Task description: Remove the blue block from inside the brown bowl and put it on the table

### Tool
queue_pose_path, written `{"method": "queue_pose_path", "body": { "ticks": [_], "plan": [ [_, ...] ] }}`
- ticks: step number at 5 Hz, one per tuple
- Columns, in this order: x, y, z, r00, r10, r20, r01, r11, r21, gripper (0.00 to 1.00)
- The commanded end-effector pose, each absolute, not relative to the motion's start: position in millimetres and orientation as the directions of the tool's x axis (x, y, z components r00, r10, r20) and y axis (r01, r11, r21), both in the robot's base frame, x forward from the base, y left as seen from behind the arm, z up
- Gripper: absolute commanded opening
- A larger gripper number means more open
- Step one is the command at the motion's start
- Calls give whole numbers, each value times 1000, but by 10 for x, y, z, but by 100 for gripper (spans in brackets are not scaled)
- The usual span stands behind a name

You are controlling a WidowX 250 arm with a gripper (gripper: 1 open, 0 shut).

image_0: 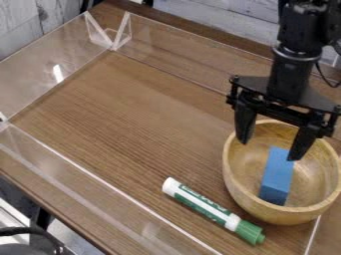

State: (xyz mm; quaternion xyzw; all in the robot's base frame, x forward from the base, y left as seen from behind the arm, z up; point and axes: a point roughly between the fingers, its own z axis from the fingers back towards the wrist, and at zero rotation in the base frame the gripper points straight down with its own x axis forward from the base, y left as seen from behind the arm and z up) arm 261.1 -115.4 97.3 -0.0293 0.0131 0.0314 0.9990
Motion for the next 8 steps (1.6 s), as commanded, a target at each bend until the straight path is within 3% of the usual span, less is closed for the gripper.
{"method": "queue_pose_path", "body": {
  "ticks": [1,8],
  "plan": [
    [2654,-1222,1062,998,55,23,-53,995,-87,100],
    [2703,-1410,698,996,59,61,-50,989,-136,100]
  ]
}}
